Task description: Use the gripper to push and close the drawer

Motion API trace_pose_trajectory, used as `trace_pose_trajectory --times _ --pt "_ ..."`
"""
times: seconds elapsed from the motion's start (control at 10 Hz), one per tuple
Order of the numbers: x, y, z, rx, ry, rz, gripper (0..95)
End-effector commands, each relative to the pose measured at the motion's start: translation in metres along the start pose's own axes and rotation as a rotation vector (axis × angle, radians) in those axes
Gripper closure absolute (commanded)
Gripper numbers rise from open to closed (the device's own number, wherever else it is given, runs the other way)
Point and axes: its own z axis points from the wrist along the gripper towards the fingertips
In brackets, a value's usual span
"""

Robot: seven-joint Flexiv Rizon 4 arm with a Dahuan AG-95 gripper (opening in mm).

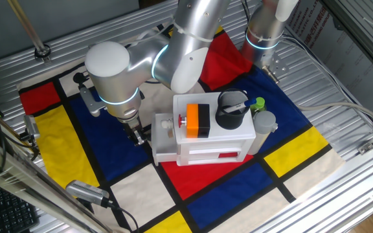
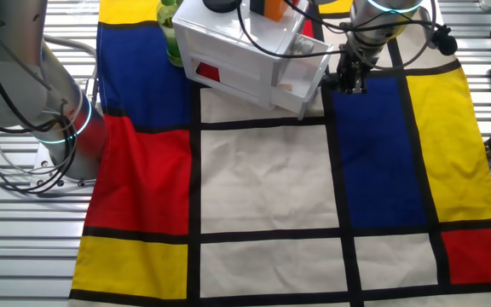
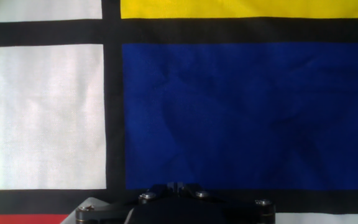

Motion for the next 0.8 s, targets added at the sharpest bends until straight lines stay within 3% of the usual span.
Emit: trace_pose_trajectory --times 0.1,0.8 --pt "0.0017 -0.0003 -0.0002 0.001 -0.002 0.000 95.0" --pt "0.0093 0.0013 -0.0007 -0.001 -0.004 0.004 95.0"
